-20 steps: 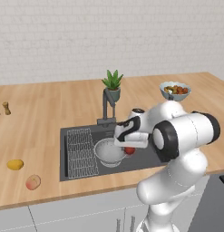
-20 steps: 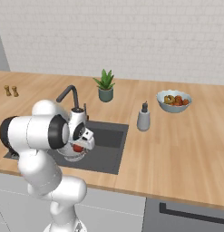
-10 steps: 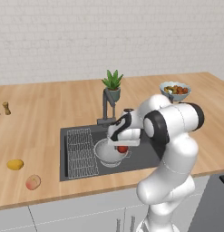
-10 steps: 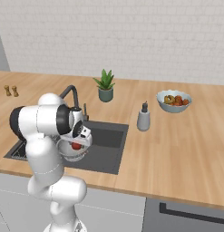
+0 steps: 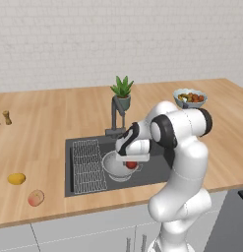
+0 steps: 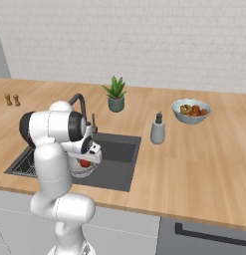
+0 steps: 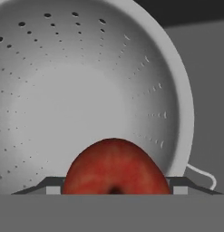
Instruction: Put the colander in the sink, put the mango, peach, apple in the colander, and turn on the sink faucet and pour water over the colander.
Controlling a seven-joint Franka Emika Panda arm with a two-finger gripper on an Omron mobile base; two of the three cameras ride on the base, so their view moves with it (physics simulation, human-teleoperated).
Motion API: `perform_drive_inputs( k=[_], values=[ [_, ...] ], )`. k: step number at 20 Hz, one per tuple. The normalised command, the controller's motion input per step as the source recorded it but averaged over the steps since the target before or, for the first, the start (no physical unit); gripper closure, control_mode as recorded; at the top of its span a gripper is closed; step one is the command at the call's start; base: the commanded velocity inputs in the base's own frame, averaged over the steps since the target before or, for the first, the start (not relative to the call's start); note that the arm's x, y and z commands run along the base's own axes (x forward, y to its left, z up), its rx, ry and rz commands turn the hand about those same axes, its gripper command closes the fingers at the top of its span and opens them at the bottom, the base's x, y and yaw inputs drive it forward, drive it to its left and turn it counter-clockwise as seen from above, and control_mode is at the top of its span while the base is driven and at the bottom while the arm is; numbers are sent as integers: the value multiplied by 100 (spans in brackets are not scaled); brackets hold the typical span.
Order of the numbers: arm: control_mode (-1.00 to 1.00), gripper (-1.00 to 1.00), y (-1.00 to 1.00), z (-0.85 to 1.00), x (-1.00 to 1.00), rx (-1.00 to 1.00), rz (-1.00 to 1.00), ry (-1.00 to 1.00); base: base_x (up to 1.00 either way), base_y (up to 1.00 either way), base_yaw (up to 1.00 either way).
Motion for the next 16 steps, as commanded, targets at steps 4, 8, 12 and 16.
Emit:
perform_drive_inputs(
  k=[4, 8, 12, 16],
  values=[
    [-100, 100, 3, -8, 8, 0, 0, 2, 0, 0, 0],
    [-100, 100, 1, -12, 7, 0, 0, 2, 0, 0, 0],
    [-100, 100, 0, -14, 4, 0, 0, 0, 0, 0, 0],
    [-100, -100, 0, -1, 0, 0, 0, 0, 0, 0, 0]
  ],
)
